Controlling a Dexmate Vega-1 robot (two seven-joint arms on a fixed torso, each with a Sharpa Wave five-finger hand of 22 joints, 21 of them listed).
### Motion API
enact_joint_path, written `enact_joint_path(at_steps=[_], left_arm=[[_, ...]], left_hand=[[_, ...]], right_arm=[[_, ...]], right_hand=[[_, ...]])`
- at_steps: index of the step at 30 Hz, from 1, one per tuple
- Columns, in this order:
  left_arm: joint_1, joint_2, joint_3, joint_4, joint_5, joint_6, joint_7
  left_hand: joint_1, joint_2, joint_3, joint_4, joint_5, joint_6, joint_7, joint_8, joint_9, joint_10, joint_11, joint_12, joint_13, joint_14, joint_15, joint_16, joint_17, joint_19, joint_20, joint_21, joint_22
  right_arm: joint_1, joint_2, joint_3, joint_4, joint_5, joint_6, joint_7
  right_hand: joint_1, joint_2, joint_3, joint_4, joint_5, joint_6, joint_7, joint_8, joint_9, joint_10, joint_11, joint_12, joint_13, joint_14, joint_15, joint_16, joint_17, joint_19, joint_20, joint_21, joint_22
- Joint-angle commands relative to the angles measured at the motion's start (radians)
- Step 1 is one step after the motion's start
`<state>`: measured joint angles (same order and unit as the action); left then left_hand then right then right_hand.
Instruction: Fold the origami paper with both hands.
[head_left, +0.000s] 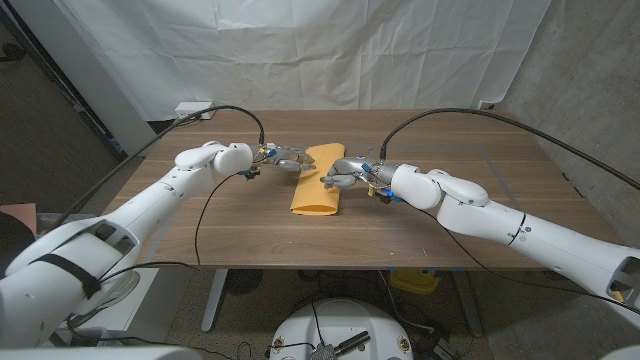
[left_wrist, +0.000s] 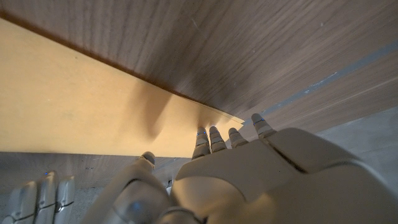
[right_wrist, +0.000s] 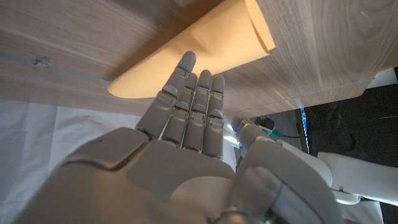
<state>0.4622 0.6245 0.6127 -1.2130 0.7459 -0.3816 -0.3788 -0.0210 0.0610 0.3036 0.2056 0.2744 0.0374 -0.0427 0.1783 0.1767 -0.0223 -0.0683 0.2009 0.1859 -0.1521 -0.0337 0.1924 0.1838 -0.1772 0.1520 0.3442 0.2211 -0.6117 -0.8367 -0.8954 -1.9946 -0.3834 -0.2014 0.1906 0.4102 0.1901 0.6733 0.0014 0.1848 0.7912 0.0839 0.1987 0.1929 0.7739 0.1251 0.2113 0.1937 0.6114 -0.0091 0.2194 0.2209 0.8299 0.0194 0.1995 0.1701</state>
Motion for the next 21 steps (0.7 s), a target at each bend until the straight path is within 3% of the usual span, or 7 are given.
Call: enact_joint_path(at_steps=[1,8,14,21], left_arm=[[0.041,0.011,-0.048,-0.035,-0.050,0.006,0.029],[0.099,0.018,-0.121,-0.062,-0.136,-0.010,0.116],[0.133,0.015,-0.166,-0.057,-0.197,-0.045,0.192],[0.176,0.001,-0.225,-0.052,-0.302,-0.084,0.249]], left_hand=[[0.003,0.132,0.001,0.000,0.009,-0.004,-0.006,0.007,0.003,0.004,0.002,0.006,0.003,0.003,0.003,0.000,0.001,-0.115,-0.002,0.009,0.006],[0.007,0.131,0.006,-0.004,0.009,0.015,-0.014,0.013,0.003,0.016,0.004,0.010,0.003,0.064,0.023,0.017,0.000,-0.066,0.005,0.030,0.006],[0.012,0.130,0.015,-0.007,0.008,0.024,-0.015,0.014,0.003,0.024,0.008,0.012,0.003,0.112,0.037,0.027,0.000,-0.015,0.013,0.051,0.004],[0.017,0.131,0.025,-0.010,0.007,0.027,-0.018,0.013,0.003,0.038,0.014,0.016,0.003,0.143,0.046,0.031,0.000,-0.010,0.016,0.054,0.002]], right_arm=[[-0.070,0.003,0.105,0.015,0.134,0.069,-0.140],[-0.114,0.040,0.170,0.082,0.251,0.120,-0.182],[-0.152,0.078,0.229,0.144,0.340,0.184,-0.211],[-0.190,0.136,0.305,0.217,0.445,0.251,-0.221]], right_hand=[[0.010,-0.003,0.001,0.005,0.000,-0.004,-0.006,-0.003,0.005,0.006,-0.001,-0.001,0.002,0.001,-0.003,0.000,0.003,0.004,-0.005,0.004,0.005],[0.017,-0.002,-0.008,0.001,-0.002,-0.035,-0.011,-0.012,0.005,-0.034,-0.002,-0.015,0.003,-0.043,0.005,-0.012,0.006,-0.044,0.001,-0.011,0.005],[0.032,0.002,-0.019,-0.006,-0.002,-0.104,-0.017,-0.022,0.007,-0.117,-0.014,-0.029,0.005,-0.121,0.021,-0.025,0.012,-0.132,0.017,-0.022,0.004],[0.034,-0.002,-0.029,-0.006,-0.003,-0.140,-0.016,-0.023,0.007,-0.157,-0.014,-0.030,0.006,-0.150,0.028,-0.026,0.014,-0.164,0.028,-0.021,0.004]])
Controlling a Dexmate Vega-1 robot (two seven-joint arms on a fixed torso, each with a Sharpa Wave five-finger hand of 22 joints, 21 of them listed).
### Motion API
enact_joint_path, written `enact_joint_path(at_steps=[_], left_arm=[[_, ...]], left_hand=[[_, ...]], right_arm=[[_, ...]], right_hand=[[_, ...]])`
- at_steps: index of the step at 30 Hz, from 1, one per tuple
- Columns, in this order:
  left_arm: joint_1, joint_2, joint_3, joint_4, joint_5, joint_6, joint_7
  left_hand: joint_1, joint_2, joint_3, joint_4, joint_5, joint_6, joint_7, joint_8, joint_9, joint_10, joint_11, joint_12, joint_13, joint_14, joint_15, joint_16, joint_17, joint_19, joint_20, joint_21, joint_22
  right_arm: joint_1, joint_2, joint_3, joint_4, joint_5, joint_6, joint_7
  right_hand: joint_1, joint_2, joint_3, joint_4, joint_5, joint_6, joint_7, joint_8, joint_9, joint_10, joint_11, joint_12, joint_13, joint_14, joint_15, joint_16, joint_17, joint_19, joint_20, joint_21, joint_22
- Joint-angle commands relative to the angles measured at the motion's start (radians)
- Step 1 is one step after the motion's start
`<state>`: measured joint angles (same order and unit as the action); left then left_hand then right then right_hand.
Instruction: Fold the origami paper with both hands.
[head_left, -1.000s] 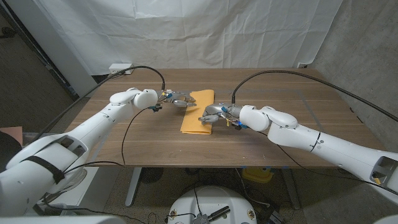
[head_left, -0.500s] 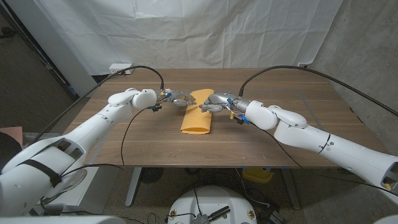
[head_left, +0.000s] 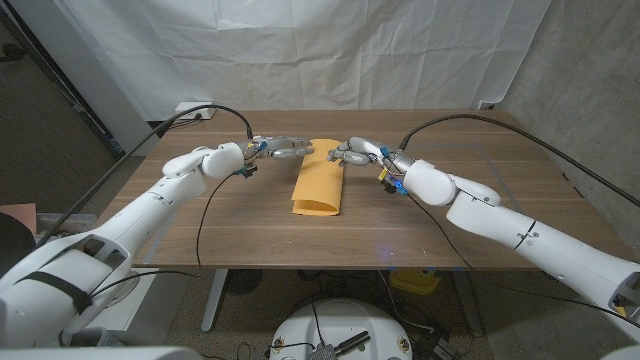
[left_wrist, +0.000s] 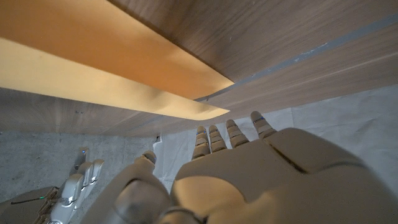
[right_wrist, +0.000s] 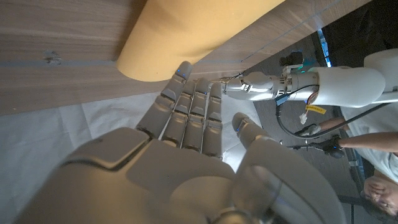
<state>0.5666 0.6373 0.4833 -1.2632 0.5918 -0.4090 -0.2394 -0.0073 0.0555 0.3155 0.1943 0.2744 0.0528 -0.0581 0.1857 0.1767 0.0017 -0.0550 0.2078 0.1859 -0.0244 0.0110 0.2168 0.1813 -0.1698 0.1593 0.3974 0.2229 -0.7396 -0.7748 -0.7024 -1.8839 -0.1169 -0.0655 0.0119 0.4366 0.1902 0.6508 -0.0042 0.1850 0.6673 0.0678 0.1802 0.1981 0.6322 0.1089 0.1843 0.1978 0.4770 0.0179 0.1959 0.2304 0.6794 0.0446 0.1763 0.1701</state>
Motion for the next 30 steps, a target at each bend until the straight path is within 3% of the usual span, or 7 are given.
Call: enact_joint_path(at_steps=[1,10,17,19,30], left_arm=[[0.076,-0.015,-0.104,0.003,-0.172,-0.062,0.108],[0.098,-0.048,-0.163,0.055,-0.352,-0.122,0.102],[0.105,-0.082,-0.204,0.105,-0.514,-0.160,0.055],[0.105,-0.091,-0.215,0.117,-0.562,-0.165,0.034],[0.121,-0.116,-0.266,0.138,-0.735,-0.177,-0.048]], left_hand=[[0.004,0.136,0.015,0.001,0.007,0.012,-0.004,0.005,0.003,0.019,0.004,0.011,0.003,0.019,0.001,0.007,0.003,-0.023,0.012,-0.002,0.000],[0.006,0.133,0.023,-0.001,0.005,0.003,-0.015,0.001,0.003,0.025,0.008,0.011,0.004,0.024,0.013,0.002,0.003,-0.040,0.021,-0.009,-0.002],[0.009,0.130,0.031,-0.003,0.003,-0.024,-0.005,-0.008,0.002,0.010,0.013,0.004,0.004,0.002,0.006,-0.012,0.003,-0.043,0.019,-0.011,-0.004],[0.010,0.130,0.033,-0.004,0.002,-0.032,0.000,-0.010,0.002,0.006,0.014,0.002,0.004,0.002,0.005,-0.013,0.003,-0.044,0.018,-0.011,-0.004],[0.013,0.127,0.041,-0.006,0.001,-0.048,0.004,-0.010,0.002,-0.005,0.020,-0.003,0.004,-0.014,0.008,-0.022,0.002,-0.047,0.017,-0.013,-0.006]], right_arm=[[-0.073,0.093,0.130,0.122,0.211,0.132,-0.049],[-0.115,0.192,0.223,0.195,0.330,0.201,-0.044],[-0.152,0.252,0.264,0.189,0.319,0.191,-0.097],[-0.170,0.282,0.276,0.187,0.302,0.201,-0.149],[-0.206,0.375,0.350,0.222,0.377,0.267,-0.160]], right_hand=[[0.007,-0.004,-0.009,-0.001,-0.003,-0.022,0.000,-0.005,0.002,-0.019,0.003,-0.003,0.002,-0.021,0.004,-0.003,0.004,-0.018,0.003,0.002,0.004],[0.003,-0.011,-0.021,-0.001,-0.005,-0.038,0.001,-0.003,0.002,-0.038,0.010,-0.002,0.002,-0.036,0.009,-0.003,0.004,-0.035,0.000,0.003,0.004],[0.000,-0.009,-0.026,0.002,-0.006,-0.041,0.004,-0.001,0.002,-0.037,0.008,0.002,0.002,-0.035,0.008,0.001,0.005,-0.035,-0.001,0.006,0.004],[-0.001,-0.008,-0.027,0.003,-0.006,-0.043,0.004,-0.001,0.002,-0.039,0.008,0.002,0.002,-0.035,0.007,0.002,0.005,-0.035,-0.003,0.007,0.004],[-0.007,-0.009,-0.041,0.005,-0.006,-0.073,0.009,-0.002,0.002,-0.074,0.009,-0.001,0.002,-0.067,0.012,-0.002,0.005,-0.057,-0.003,0.007,0.004]])
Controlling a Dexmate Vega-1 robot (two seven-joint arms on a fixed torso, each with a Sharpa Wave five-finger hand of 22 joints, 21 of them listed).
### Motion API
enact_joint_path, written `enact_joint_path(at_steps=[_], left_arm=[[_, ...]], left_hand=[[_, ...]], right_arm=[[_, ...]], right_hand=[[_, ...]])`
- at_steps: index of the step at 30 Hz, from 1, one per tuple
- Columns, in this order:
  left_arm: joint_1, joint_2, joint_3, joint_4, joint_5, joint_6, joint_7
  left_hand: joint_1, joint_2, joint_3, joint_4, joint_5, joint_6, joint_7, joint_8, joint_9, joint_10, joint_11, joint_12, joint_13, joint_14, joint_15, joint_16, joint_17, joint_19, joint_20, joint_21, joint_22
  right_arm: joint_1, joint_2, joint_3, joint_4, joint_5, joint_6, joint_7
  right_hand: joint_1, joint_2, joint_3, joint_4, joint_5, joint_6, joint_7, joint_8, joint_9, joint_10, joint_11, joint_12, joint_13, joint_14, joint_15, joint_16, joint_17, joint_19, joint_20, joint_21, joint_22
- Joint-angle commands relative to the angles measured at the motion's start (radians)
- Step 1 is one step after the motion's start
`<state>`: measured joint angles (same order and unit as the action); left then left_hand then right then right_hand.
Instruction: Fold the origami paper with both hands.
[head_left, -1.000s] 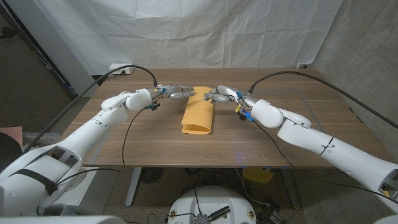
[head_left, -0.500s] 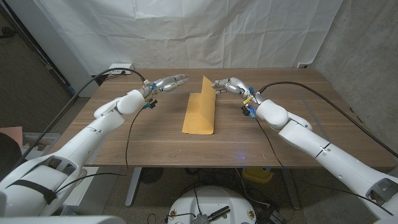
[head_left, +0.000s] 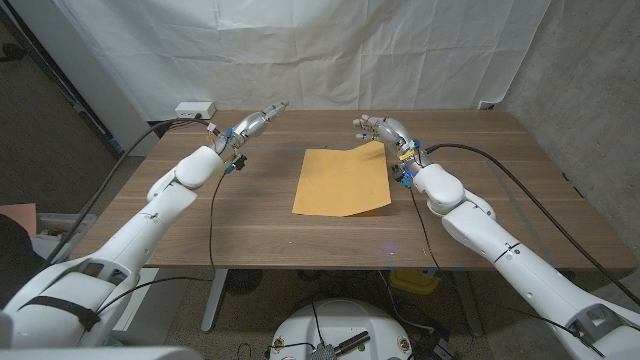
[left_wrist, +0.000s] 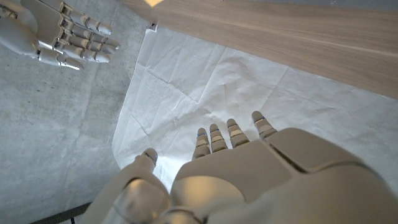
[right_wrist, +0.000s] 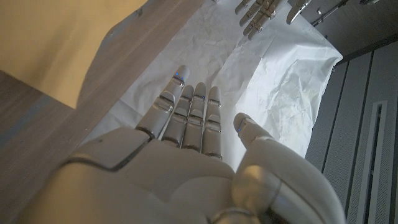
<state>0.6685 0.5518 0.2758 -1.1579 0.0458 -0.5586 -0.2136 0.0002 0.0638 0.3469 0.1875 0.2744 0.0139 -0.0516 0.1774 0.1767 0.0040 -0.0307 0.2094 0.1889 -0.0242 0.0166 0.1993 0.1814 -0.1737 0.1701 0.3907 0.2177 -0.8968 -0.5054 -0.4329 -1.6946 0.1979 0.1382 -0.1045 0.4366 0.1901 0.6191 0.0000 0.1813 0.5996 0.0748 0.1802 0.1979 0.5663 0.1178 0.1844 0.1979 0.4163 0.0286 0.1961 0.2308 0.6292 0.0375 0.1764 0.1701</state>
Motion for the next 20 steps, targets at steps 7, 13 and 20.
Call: enact_joint_path(at_steps=[7,13,20], left_arm=[[0.027,-0.041,-0.085,0.042,-0.283,-0.022,-0.133],[0.041,-0.042,-0.104,0.033,-0.323,-0.009,-0.155],[0.061,-0.037,-0.127,0.021,-0.356,0.020,-0.167]], left_hand=[[0.006,0.117,0.012,0.000,0.000,-0.016,0.002,-0.002,0.001,-0.013,0.000,-0.006,0.001,-0.021,0.002,-0.009,0.002,-0.047,0.006,-0.008,-0.001],[0.007,0.116,0.015,-0.001,0.000,-0.019,0.007,-0.001,0.001,-0.015,0.001,-0.007,0.001,-0.026,0.003,-0.011,0.001,-0.052,0.007,-0.010,-0.002],[0.007,0.114,0.018,-0.001,-0.001,-0.029,0.014,-0.002,0.001,-0.024,0.004,-0.010,0.001,-0.033,0.007,-0.013,0.001,-0.056,0.010,-0.012,-0.003]], right_arm=[[-0.082,0.157,0.130,0.022,0.065,0.077,-0.105],[-0.112,0.165,0.154,-0.020,0.024,0.061,-0.167],[-0.093,0.199,0.139,-0.008,0.019,0.081,-0.181]], right_hand=[[-0.011,-0.011,-0.015,0.003,-0.003,-0.009,0.004,-0.001,0.002,-0.012,0.002,0.000,0.002,-0.013,0.005,-0.002,0.005,-0.013,0.006,0.007,0.003],[-0.017,-0.013,-0.020,0.008,-0.004,-0.010,0.007,0.001,0.001,-0.013,0.003,0.002,0.001,-0.014,0.006,0.000,0.005,-0.016,0.008,0.008,0.003],[-0.022,-0.012,-0.024,0.012,-0.004,-0.011,0.007,0.003,0.001,-0.015,0.002,0.004,0.001,-0.014,0.003,0.002,0.005,-0.017,0.007,0.009,0.003]])
